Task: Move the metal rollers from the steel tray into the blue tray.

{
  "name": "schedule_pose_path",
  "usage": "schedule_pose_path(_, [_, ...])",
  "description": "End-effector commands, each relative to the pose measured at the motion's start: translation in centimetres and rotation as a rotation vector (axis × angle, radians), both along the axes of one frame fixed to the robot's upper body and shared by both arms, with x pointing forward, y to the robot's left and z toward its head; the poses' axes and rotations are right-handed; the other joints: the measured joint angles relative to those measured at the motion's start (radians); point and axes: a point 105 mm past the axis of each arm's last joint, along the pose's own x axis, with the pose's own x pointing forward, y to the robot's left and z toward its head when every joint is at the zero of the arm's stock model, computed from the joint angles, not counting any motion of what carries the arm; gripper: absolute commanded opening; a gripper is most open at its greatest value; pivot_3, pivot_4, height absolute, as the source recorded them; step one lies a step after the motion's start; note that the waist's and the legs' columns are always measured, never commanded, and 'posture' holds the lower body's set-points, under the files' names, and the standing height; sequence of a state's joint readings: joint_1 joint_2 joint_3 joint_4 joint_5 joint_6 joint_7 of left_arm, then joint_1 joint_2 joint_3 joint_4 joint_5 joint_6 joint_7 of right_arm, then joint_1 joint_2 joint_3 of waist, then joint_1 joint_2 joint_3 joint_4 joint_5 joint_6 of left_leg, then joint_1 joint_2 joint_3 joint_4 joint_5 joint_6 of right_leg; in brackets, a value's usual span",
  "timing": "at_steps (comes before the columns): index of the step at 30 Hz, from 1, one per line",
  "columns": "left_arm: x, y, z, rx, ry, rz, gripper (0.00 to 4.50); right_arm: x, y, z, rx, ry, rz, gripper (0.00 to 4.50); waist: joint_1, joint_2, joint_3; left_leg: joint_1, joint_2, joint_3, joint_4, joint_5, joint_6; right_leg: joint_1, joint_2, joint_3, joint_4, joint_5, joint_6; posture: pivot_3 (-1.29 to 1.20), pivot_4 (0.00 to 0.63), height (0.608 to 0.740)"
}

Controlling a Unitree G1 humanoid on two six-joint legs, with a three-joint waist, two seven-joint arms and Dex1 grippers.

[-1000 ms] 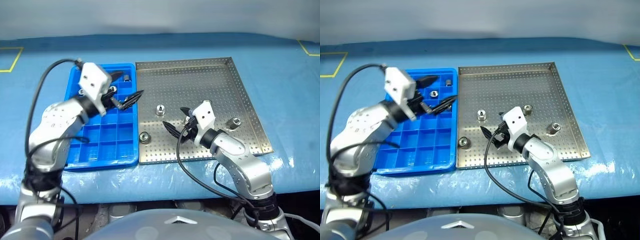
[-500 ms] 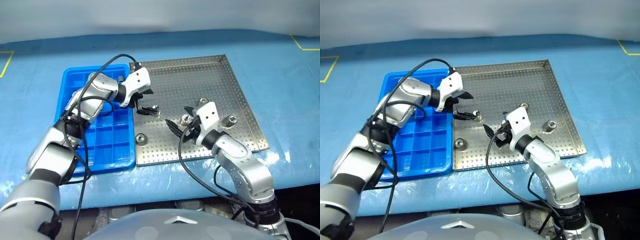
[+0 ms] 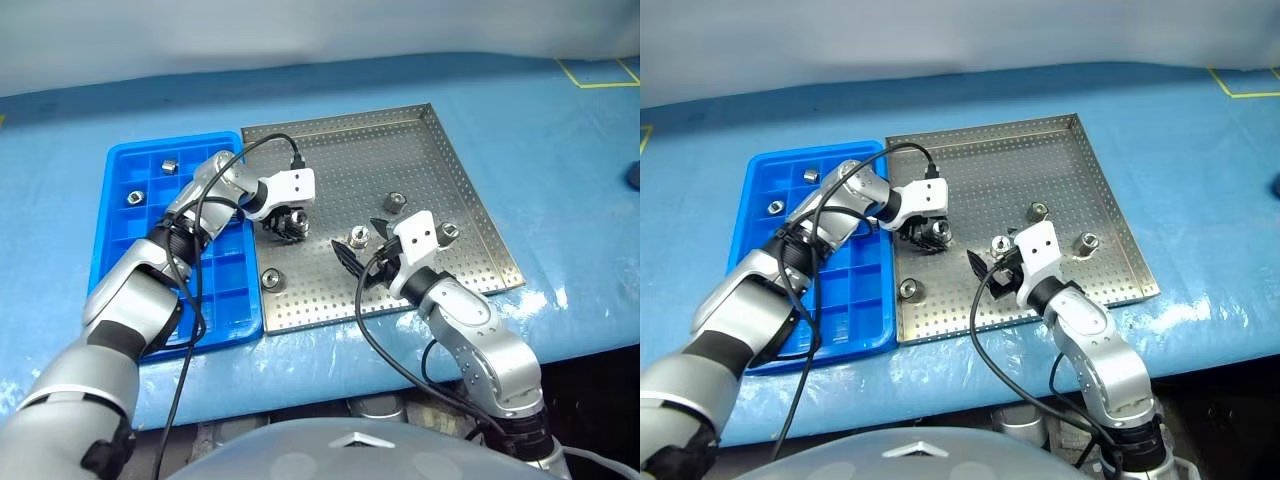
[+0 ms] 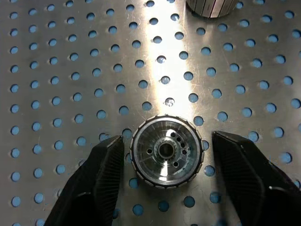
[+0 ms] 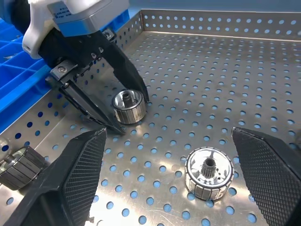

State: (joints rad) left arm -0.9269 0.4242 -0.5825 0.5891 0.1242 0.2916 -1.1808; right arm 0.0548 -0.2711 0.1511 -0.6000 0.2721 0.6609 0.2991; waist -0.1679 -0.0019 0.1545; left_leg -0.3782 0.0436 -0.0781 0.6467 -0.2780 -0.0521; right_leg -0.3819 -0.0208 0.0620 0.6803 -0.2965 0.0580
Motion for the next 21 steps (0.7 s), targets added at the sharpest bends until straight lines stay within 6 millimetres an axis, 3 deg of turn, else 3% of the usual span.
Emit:
schedule_pose_path(1, [0.7, 0.0, 2.0, -0.009, -0.069, -0.022, 1.89, -0.1, 0.3, 1.4, 0.016, -0.062, 0.006, 4.50, -0.003, 0.000, 0.000, 0.000, 0.000, 0.000, 0.000, 0.000, 0.000, 0.000, 0.000, 0.000, 0.000, 0.000, 0.000, -0.21, 0.150, 0.740])
schedule_pose_path(2, [0.8, 0.1, 2.4, -0.017, -0.079, -0.021, 1.68, -0.1, 0.3, 1.4, 0.016, -0.062, 0.005, 4.50, -0.005, 0.000, 0.000, 0.000, 0.000, 0.000, 0.000, 0.000, 0.000, 0.000, 0.000, 0.000, 0.000, 0.000, 0.000, -0.21, 0.150, 0.740])
schedule_pose_path(10, [1.3, 1.7, 8.8, -0.314, -0.231, 0.134, 1.69, 0.1, 1.1, 1.5, 0.028, -0.062, 0.040, 4.50, -0.008, 0.001, 0.001, 0.000, 0.000, 0.000, 0.000, 0.000, 0.000, 0.000, 0.000, 0.000, 0.001, 0.000, 0.000, -0.17, 0.150, 0.740])
schedule_pose_path(13, [1.0, 5.4, 11.9, -0.519, -0.368, 0.395, 1.69, 0.4, 1.9, 1.5, 0.031, -0.066, 0.060, 4.50, -0.008, 0.001, 0.001, 0.001, 0.001, 0.000, 0.000, 0.000, 0.000, 0.000, 0.000, 0.001, 0.001, 0.000, 0.000, -0.16, 0.150, 0.740])
schedule_pose_path(17, [-1.5, 10.6, 11.7, -0.608, -0.519, 0.779, 1.69, 1.2, 3.4, 1.4, 0.020, -0.092, 0.086, 4.50, -0.006, 0.002, 0.001, 0.002, 0.001, -0.001, 0.000, 0.000, 0.000, 0.000, 0.000, 0.002, 0.003, 0.000, 0.000, -0.09, 0.150, 0.740])
schedule_pose_path(21, [-3.8, 13.4, 10.8, -0.638, -0.615, 1.042, 1.69, 1.7, 5.0, 1.9, 0.026, -0.126, 0.150, 4.50, 0.038, 0.001, 0.001, 0.001, 0.001, -0.002, 0.002, 0.000, -0.001, 0.000, 0.000, 0.001, 0.004, 0.000, 0.001, -0.03, 0.150, 0.740])
